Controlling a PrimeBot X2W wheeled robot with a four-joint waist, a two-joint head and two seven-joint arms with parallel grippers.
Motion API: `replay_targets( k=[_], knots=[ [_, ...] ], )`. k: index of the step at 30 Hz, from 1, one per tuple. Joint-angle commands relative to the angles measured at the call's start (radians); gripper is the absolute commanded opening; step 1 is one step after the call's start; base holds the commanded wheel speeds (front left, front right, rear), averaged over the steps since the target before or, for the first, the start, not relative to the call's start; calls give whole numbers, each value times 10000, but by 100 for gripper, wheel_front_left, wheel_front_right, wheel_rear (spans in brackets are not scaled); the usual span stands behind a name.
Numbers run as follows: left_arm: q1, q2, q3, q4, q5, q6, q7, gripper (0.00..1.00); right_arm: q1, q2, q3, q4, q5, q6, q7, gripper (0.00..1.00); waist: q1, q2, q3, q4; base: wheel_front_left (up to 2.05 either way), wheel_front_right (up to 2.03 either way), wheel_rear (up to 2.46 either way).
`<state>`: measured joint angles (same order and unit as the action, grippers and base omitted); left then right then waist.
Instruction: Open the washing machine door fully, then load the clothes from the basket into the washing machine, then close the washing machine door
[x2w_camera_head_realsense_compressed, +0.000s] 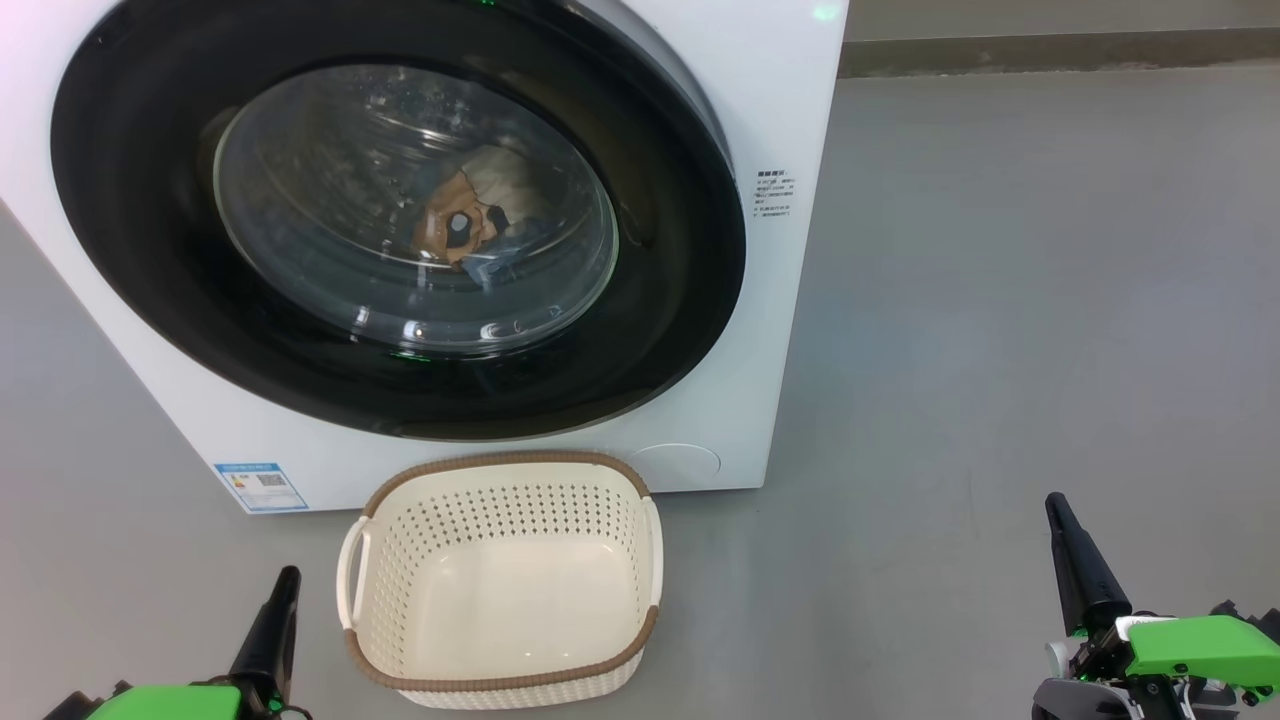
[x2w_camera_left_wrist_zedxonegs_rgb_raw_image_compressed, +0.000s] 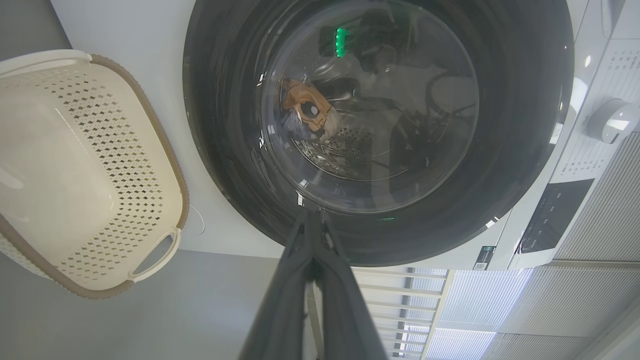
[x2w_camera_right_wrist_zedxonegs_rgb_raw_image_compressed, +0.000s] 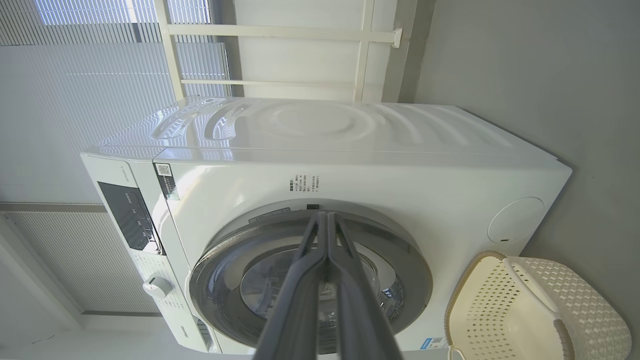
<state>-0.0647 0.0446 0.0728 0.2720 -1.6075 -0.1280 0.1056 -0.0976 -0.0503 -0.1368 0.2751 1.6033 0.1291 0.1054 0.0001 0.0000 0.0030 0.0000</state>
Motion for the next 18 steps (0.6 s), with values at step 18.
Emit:
replay_targets(
  k=[18],
  knots=[
    [-430, 94, 366, -268, -47, -27, 41, 0, -103, -9, 234, -303, 55, 16, 76, 0, 0, 0, 0, 0, 0, 0, 0]
  ],
)
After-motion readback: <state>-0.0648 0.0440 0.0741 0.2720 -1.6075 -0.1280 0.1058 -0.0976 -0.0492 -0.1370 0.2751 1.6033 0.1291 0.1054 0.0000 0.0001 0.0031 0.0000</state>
